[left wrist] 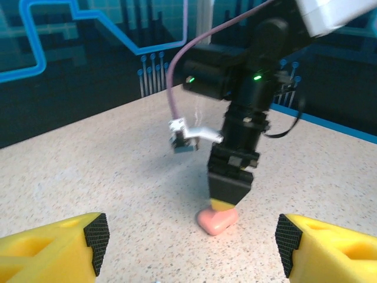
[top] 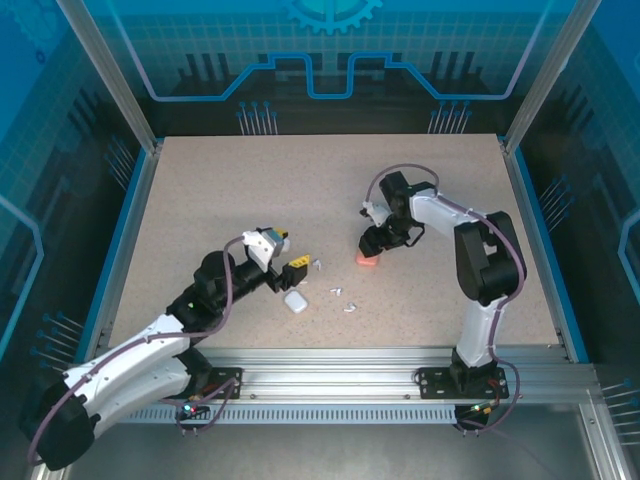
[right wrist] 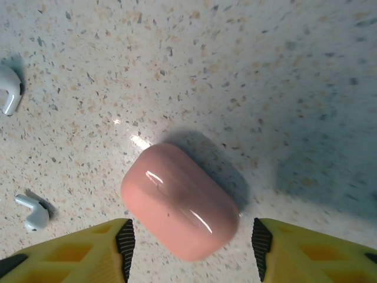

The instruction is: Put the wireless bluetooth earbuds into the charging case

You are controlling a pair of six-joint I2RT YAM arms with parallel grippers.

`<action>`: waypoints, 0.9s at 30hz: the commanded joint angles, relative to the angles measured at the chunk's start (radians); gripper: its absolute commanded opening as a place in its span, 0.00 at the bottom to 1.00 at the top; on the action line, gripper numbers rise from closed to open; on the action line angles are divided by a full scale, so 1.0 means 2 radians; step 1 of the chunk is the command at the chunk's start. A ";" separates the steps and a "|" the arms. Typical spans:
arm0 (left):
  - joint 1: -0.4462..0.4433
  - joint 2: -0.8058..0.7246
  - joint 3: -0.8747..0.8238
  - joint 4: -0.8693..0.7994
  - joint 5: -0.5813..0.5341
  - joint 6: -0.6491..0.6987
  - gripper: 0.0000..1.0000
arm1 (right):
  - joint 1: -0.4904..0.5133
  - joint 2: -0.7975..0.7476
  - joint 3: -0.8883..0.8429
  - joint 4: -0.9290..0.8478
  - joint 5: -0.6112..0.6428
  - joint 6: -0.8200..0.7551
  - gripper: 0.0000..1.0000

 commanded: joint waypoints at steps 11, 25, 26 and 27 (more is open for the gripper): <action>0.158 -0.004 0.027 -0.114 -0.015 -0.203 0.90 | 0.157 -0.168 -0.053 0.007 0.159 0.123 0.86; 0.342 -0.030 0.028 -0.219 0.037 -0.304 0.99 | 0.359 0.016 0.105 -0.086 0.219 0.209 0.94; 0.350 -0.032 0.028 -0.224 0.040 -0.306 0.99 | 0.365 0.028 0.114 -0.086 0.218 0.211 0.94; 0.359 -0.034 0.028 -0.228 0.046 -0.308 0.99 | 0.369 0.039 0.124 -0.087 0.213 0.212 0.93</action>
